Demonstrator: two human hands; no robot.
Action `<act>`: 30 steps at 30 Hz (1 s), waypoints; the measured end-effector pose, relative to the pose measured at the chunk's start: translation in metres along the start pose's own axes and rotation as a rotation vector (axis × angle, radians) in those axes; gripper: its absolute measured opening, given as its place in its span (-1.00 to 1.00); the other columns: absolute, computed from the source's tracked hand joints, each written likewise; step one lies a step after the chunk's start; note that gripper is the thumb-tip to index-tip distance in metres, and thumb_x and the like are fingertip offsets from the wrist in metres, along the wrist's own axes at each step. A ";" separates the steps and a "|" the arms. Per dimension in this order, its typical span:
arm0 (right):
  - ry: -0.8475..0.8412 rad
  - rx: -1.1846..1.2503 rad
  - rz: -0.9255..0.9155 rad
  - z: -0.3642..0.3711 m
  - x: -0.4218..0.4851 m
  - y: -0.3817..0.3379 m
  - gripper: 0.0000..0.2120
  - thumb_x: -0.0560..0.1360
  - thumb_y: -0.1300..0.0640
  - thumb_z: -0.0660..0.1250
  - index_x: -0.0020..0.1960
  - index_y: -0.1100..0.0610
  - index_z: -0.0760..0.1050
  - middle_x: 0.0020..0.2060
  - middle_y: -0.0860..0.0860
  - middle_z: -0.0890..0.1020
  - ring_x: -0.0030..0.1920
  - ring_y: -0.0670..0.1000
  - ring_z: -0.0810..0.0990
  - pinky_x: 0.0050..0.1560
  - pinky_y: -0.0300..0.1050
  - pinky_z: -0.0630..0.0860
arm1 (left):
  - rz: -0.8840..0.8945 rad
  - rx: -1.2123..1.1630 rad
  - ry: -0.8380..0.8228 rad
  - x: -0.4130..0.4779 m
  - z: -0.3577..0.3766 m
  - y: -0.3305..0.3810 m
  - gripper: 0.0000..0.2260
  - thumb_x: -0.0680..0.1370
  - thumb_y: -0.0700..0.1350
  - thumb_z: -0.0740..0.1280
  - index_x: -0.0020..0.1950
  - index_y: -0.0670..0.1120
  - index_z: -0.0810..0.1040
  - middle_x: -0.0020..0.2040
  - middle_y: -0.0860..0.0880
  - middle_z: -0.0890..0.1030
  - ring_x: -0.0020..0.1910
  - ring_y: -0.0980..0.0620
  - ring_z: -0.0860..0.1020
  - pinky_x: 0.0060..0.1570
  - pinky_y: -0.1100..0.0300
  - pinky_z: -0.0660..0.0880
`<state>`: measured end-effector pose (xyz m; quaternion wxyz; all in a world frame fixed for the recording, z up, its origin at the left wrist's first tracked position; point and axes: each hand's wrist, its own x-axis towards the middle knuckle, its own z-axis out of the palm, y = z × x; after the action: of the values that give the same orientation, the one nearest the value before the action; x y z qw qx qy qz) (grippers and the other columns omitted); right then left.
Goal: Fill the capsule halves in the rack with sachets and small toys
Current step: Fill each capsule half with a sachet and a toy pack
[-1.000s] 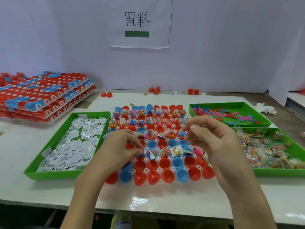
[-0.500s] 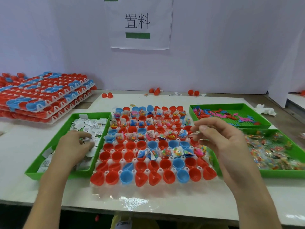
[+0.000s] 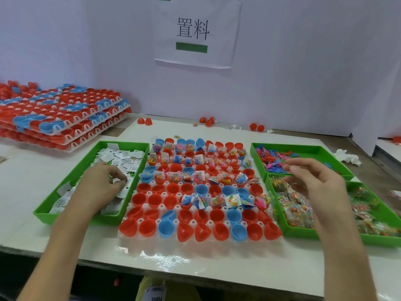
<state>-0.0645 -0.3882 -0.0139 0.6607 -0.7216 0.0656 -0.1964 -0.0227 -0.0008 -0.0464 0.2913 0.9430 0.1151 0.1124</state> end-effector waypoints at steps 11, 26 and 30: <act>-0.253 -0.707 0.095 0.006 0.113 0.030 -0.68 0.55 0.19 0.41 0.30 0.10 0.56 0.24 0.08 0.60 0.22 0.08 0.55 0.23 0.00 0.43 | 0.034 0.055 0.042 -0.001 0.001 0.000 -0.88 0.48 -0.21 0.48 -0.20 -0.01 0.66 -0.02 -0.05 0.56 -0.12 -0.06 0.55 -0.09 0.03 0.49; -0.006 -0.769 -0.168 0.009 0.113 0.049 -0.73 0.45 0.33 0.44 -0.25 -0.03 0.63 -0.22 -0.04 0.69 -0.13 -0.04 0.63 -0.02 -0.08 0.56 | -0.003 -0.034 0.054 -0.006 0.000 0.001 -0.93 0.49 -0.23 0.47 -0.17 -0.09 0.66 -0.23 0.01 0.63 -0.22 0.02 0.58 -0.14 0.05 0.55; 0.035 -0.690 -0.211 0.008 0.113 0.049 -0.75 0.46 0.35 0.45 -0.24 0.01 0.63 -0.27 -0.07 0.64 -0.21 -0.15 0.59 -0.13 -0.23 0.52 | -0.006 -0.076 0.062 -0.006 0.001 -0.001 -0.91 0.50 -0.20 0.47 -0.18 -0.05 0.63 -0.26 0.04 0.61 -0.30 0.02 0.56 -0.32 0.15 0.47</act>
<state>0.0496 -0.4264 -0.0400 0.3531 -0.9014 0.0642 -0.2422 -0.0283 -0.0021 -0.0488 0.3237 0.9269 0.1227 0.1450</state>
